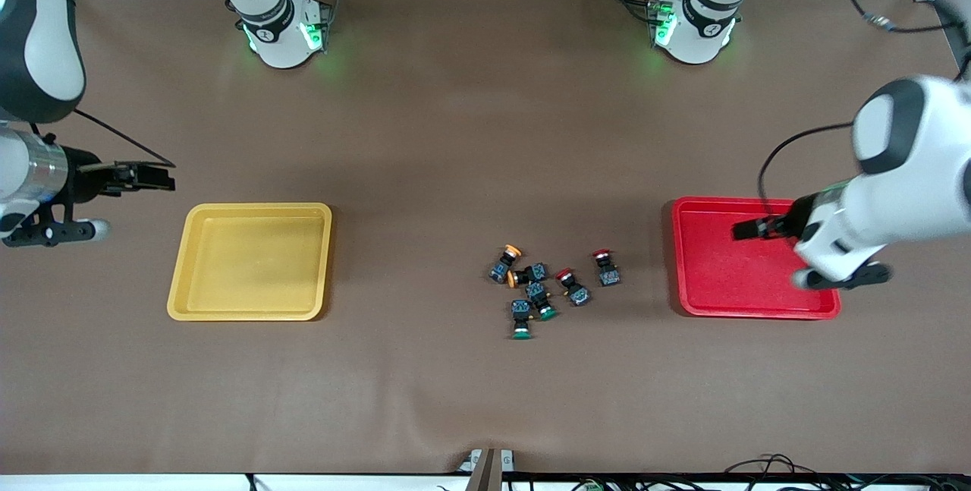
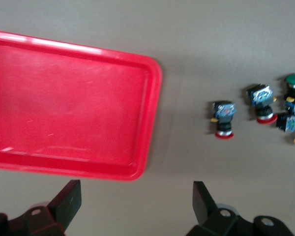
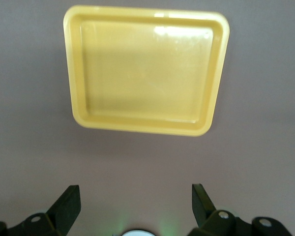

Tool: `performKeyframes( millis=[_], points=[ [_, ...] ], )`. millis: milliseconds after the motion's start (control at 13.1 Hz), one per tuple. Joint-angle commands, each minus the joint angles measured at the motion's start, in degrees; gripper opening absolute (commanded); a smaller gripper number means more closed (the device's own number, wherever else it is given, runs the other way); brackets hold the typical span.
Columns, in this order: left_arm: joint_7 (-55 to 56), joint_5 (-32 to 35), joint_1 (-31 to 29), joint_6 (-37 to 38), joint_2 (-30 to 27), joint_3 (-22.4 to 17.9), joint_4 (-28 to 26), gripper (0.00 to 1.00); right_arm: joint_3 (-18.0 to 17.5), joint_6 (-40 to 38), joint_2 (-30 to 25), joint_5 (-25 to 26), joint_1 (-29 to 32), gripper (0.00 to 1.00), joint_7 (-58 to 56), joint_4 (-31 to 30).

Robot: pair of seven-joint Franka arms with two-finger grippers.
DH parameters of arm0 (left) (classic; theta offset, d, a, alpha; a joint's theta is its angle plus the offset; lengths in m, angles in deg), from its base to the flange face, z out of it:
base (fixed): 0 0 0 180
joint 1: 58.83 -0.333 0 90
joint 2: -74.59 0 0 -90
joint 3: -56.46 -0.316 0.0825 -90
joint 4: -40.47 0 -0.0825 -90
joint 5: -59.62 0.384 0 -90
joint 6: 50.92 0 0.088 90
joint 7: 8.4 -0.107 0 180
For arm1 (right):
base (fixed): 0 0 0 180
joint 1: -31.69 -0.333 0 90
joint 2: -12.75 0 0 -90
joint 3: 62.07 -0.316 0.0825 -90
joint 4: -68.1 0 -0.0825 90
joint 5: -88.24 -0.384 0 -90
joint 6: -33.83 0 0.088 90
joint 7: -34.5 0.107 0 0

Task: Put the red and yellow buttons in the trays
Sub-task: 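Grasp a red button with the left gripper while the right gripper approaches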

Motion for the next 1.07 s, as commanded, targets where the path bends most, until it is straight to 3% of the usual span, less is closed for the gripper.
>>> performKeyframes(
  millis=[0, 305, 458, 686, 992],
  points=[
    [7.8, 1.8, 4.2, -6.2, 6.2, -0.2, 1.4, 1.0, -0.9, 0.2, 2.1, -0.6, 0.5, 1.0, 0.8, 1.9],
    [17.5, 6.6, 9.1, -14.4, 13.4, -0.2, 1.3, 1.0, -1.0, 2.4, 4.1, -1.4, -0.2, 1.0, 3.2, 1.9],
    [22.6, 9.2, 11.4, -17.6, 16.3, -0.2, 1.3, 1.0, -1.0, 3.2, 4.7, -4.4, -1.0, 1.0, 9.4, 1.9],
    [28.5, 12.0, 13.8, -20.9, 19.3, -0.3, 1.3, 1.0, -1.0, 4.5, 5.1, -8.0, -3.1, 1.0, 16.5, 1.9],
    [33.2, 14.3, 17.2, -24.0, 21.8, -1.9, 1.4, 1.0, -1.2, 7.0, 5.8, -8.4, -7.7, 1.0, 26.8, 1.5]
  ],
)
